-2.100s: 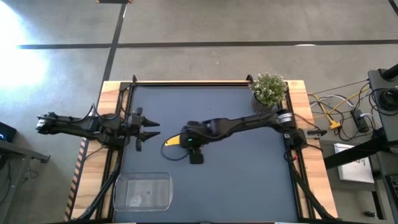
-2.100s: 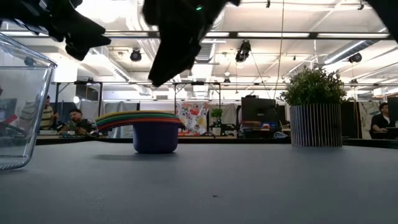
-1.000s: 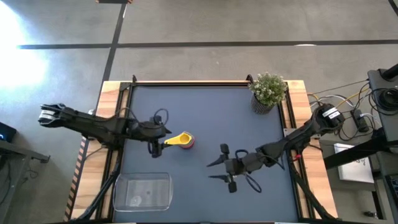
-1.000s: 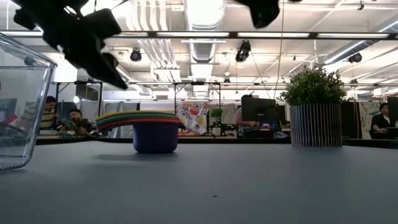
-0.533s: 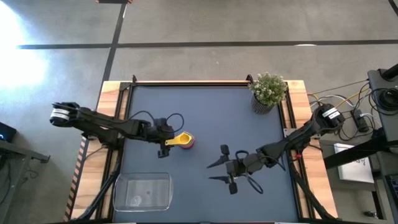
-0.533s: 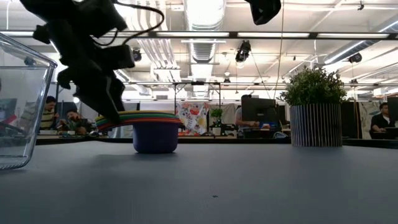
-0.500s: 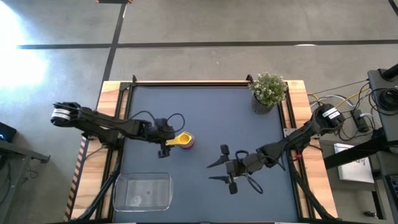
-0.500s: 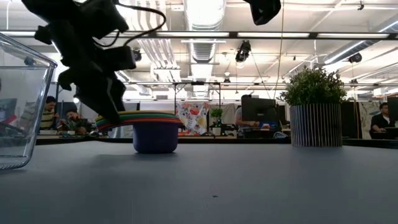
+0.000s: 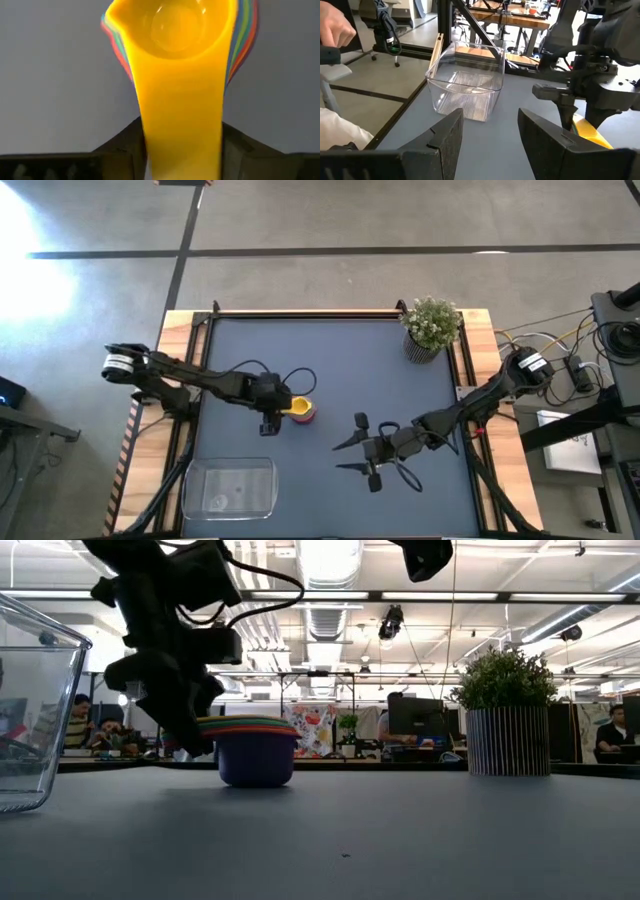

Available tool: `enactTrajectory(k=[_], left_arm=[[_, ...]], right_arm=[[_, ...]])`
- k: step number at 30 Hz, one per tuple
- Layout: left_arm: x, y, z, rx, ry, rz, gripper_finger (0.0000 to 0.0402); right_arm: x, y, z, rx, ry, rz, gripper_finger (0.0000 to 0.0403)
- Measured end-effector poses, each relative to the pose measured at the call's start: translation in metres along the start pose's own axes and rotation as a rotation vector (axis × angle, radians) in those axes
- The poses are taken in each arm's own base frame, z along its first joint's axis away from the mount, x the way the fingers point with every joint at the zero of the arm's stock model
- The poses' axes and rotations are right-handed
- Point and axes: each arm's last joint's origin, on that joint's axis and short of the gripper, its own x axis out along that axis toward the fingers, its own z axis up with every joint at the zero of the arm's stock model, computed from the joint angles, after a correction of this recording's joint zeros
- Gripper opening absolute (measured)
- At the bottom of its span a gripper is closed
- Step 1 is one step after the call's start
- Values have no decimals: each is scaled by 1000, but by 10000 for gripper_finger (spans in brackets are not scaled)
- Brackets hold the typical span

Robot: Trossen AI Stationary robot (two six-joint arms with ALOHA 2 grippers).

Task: Nest measuring cups in basket
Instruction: Put the nested measuring cups into the transparent bin

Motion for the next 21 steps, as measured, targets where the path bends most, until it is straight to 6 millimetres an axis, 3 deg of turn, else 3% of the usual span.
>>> enactTrajectory(k=[11, 16, 21], left_arm=[[-10, 6, -2, 39, 26, -59, 131], [-37, 9, -7, 52, 70, -48, 129], [-79, 11, -15, 25, -28, -30, 126]], right_arm=[[0, 0, -3, 18, 29, 0, 180], [0, 0, -3, 26, 32, 0, 180], [0, 0, -4, 25, 34, 0, 180]])
